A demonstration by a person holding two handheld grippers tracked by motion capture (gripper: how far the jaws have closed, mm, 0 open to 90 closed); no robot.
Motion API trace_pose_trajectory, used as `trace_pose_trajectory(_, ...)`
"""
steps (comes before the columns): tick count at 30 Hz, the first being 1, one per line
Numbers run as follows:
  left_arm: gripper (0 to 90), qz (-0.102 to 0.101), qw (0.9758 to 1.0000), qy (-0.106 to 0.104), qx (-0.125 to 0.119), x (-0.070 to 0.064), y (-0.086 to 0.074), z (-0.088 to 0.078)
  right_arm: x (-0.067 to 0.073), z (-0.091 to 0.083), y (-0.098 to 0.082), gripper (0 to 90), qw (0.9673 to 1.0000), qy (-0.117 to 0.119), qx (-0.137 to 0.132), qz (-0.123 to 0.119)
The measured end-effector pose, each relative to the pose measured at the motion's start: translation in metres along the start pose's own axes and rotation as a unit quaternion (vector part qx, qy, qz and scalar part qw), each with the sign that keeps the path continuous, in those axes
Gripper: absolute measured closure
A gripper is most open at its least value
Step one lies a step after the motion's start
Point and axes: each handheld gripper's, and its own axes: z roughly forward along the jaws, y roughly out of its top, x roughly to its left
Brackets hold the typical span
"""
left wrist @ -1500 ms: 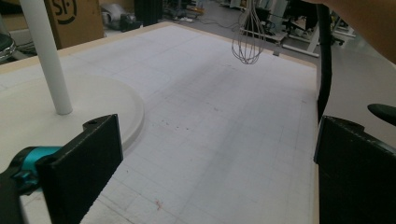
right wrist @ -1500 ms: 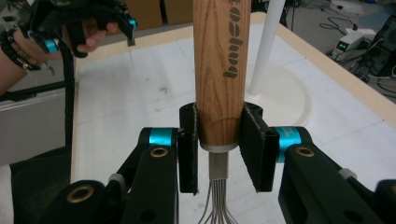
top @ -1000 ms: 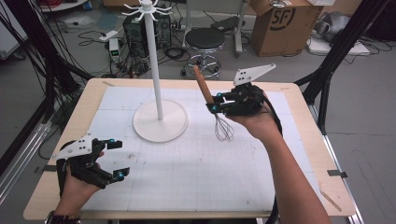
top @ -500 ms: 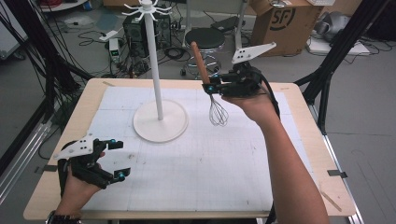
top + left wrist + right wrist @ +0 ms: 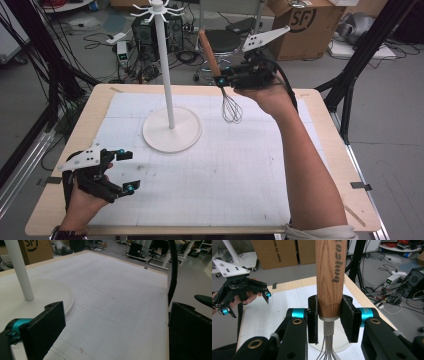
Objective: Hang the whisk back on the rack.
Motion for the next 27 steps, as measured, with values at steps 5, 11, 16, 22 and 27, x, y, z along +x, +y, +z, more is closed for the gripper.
trace_pose_trajectory(5, 1.6, -0.002, 1.0, 0.001, -0.001, 0.001, 0.0, -0.001, -0.006, -0.002, 0.012, 69.5, 0.9999, 0.0, 0.008, -0.009)
trace_pose_trajectory(11, 1.6, -0.002, 1.0, 0.001, 0.0, 0.001, -0.001, 0.0, -0.015, -0.001, 0.025, 69.6, 0.9998, -0.011, 0.012, -0.015)
trace_pose_trajectory(16, 1.6, -0.001, 1.0, 0.001, 0.001, 0.001, -0.001, 0.0, -0.02, 0.002, 0.034, 69.6, 0.9997, -0.017, 0.014, -0.013)
trace_pose_trajectory(22, 1.6, 0.0, 1.0, -0.002, 0.002, 0.001, -0.001, 0.003, -0.024, 0.008, 0.042, 69.6, 0.9991, -0.02, 0.031, -0.02)
trace_pose_trajectory(27, 1.6, -0.002, 1.0, -0.002, 0.002, 0.001, -0.001, 0.003, -0.028, 0.012, 0.05, 69.5, 0.9991, -0.026, 0.03, -0.017)
